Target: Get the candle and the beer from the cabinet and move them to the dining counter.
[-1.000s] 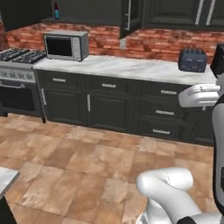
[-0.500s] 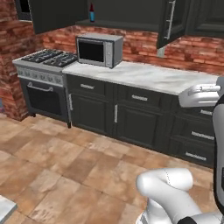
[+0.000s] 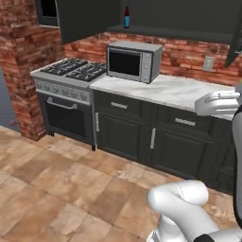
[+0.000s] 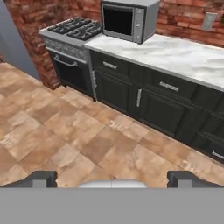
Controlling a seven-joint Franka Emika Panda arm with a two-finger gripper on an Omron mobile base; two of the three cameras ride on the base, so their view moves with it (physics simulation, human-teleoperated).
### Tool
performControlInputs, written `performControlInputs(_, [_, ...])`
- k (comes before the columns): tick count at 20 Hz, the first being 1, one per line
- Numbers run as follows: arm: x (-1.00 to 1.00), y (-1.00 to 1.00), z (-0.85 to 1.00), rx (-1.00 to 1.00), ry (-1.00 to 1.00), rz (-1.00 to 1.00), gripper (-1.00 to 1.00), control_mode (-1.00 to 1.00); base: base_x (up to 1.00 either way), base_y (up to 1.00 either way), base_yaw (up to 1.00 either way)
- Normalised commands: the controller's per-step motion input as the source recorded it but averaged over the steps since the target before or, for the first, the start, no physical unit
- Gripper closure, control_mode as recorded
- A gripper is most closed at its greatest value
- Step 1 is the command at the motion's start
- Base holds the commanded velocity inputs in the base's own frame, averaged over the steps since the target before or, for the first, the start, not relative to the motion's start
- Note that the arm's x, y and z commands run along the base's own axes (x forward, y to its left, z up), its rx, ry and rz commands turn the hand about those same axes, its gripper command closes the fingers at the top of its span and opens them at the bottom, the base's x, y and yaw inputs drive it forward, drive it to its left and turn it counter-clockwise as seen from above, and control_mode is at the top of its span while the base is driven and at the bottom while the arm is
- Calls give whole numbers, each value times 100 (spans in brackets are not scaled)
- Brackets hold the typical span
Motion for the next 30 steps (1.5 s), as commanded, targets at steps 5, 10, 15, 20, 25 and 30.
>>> performControlInputs(5, [0, 0, 0, 0, 0, 0, -100, 100, 100, 12, -3])
performControlInputs(10, [0, 0, 0, 0, 0, 0, -100, 100, 99, -16, -16])
performControlInputs(15, [0, 0, 0, 0, 0, 0, -100, 100, 99, -4, -19])
performControlInputs(20, [0, 0, 0, 0, 0, 0, -100, 100, 100, 0, 7])
performControlInputs(25, [0, 0, 0, 0, 0, 0, -100, 100, 90, -3, 25])
performControlInputs(30, [0, 0, 0, 0, 0, 0, -100, 100, 49, -24, 11])
